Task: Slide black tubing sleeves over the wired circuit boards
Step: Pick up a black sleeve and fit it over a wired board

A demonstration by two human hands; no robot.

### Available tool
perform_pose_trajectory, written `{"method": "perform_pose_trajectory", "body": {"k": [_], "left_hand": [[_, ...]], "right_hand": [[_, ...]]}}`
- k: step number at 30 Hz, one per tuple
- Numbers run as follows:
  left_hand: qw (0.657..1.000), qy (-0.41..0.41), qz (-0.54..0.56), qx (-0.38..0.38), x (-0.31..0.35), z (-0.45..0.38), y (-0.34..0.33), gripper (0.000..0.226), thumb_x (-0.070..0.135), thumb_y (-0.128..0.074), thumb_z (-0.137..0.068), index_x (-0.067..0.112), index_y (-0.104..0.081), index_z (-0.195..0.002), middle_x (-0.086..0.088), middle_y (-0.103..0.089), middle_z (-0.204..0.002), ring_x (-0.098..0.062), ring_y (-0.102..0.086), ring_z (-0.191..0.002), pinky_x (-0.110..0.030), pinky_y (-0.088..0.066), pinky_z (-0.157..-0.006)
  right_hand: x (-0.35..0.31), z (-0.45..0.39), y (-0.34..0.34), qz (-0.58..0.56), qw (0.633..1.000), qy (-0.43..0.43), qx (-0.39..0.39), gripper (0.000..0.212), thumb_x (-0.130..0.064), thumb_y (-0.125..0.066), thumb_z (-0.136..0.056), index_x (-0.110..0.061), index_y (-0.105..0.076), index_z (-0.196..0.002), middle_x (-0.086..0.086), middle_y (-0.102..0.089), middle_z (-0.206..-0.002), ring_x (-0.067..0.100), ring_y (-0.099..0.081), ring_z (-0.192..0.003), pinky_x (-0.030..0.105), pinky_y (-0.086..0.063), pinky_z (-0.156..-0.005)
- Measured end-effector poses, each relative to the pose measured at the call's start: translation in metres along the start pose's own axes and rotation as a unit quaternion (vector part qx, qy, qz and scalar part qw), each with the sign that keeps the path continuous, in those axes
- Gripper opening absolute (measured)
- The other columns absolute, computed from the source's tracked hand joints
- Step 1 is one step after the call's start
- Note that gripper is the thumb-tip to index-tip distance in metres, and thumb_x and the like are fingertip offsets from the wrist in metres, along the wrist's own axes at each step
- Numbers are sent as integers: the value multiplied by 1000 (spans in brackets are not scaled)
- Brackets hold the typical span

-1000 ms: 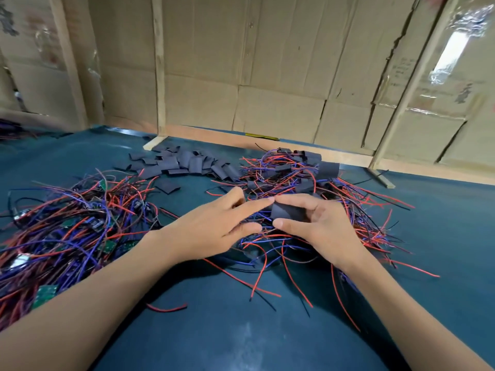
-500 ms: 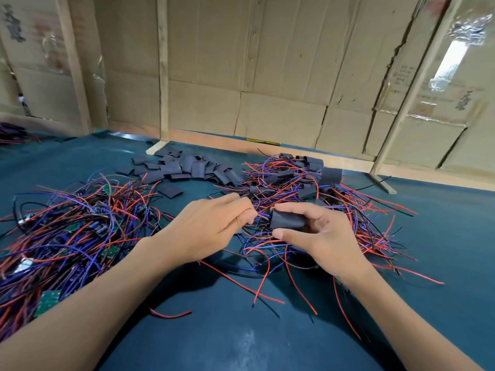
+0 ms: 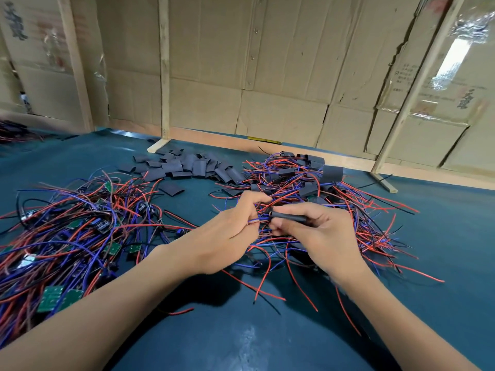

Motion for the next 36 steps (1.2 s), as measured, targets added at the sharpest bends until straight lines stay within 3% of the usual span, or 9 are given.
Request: {"method": "perform_pose_trajectory", "body": {"k": [3, 6, 10, 15, 19, 23, 27, 29, 36], "left_hand": [[1000, 7, 12, 8, -5, -4, -1, 50, 26, -49, -94, 42, -26, -136, 15, -54, -107, -9, -58, -89, -17, -45, -81], [982, 23, -189, -3, -19, -6, 12, 54, 51, -59, -90, 36, -36, -136, 16, -56, -115, -7, -55, -108, -28, -44, -96], [906, 39, -422, 6, -23, -9, 31, 37, 63, -51, -89, 35, -62, -111, 12, -61, -106, -15, -57, -105, -33, -41, -89], [948, 25, -316, 26, -23, -5, 35, 20, 35, -51, -100, 23, -67, -105, 6, -62, -95, -22, -61, -96, -38, -48, -82], [969, -27, -239, 54, -17, -5, 31, 25, 26, -47, -104, 14, -64, -118, 6, -55, -93, -25, -59, -92, -41, -47, -84], [954, -61, -291, 38, -2, 0, 28, 44, 50, -24, -101, 19, -55, -102, 9, -44, -86, -21, -54, -80, -36, -42, -66], [941, -42, -331, 55, 5, 1, 31, 60, 62, -13, -94, 32, -56, -122, 12, -65, -101, -22, -64, -90, -38, -48, -68], [946, -42, -315, 65, 5, 1, 32, 59, 66, -17, -92, 37, -54, -127, 18, -64, -85, -18, -66, -85, -36, -47, -66], [966, -69, -235, 85, -1, 0, 28, 31, 53, -47, -99, 31, -64, -112, 36, -49, -88, 4, -53, -93, -20, -39, -72]], "right_hand": [[-3, -4, 8, -1, 1000, -6, 20, 24, 16, -73, -80, -7, -77, -83, 14, -76, -74, 23, -74, -64, 23, -58, -65], [-5, -10, 22, -4, 997, -3, 71, 21, 16, -72, -80, -4, -76, -83, 16, -75, -72, 26, -74, -64, 28, -60, -64], [-8, -17, 42, -5, 993, 3, 114, 29, 13, -74, -79, -15, -78, -76, 9, -76, -71, 25, -75, -65, 30, -62, -69], [-8, -18, 50, 5, 996, 8, 89, 25, 7, -77, -79, -17, -80, -83, 9, -77, -77, 24, -76, -69, 26, -60, -70], [-7, -14, 49, 163, 985, 39, 24, 37, -9, -87, -75, -31, -76, -102, -13, -77, -100, 2, -72, -93, 12, -50, -83], [-4, -12, 46, 411, 904, 118, -15, 52, -35, -89, -73, -34, -71, -122, -14, -63, -102, 7, -54, -104, 16, -33, -96], [0, -16, 53, 553, 824, 120, -24, 59, -46, -86, -73, -38, -67, -129, -4, -47, -98, 25, -42, -111, 23, -13, -96], [0, -16, 55, 580, 807, 99, -42, 60, -50, -84, -74, -38, -66, -130, -7, -44, -97, 27, -42, -114, 23, -11, -93], [-8, -17, 49, 538, 832, 116, -61, 47, -27, -83, -82, -21, -69, -127, -1, -71, -123, 24, -57, -118, 30, -18, -104]]}}
Point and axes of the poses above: each hand's wrist, its own z-axis away from the middle knuckle, its own y-axis out of the back of the hand, x = y × z, the point moved 2 cm from there along -z, towards the middle knuckle
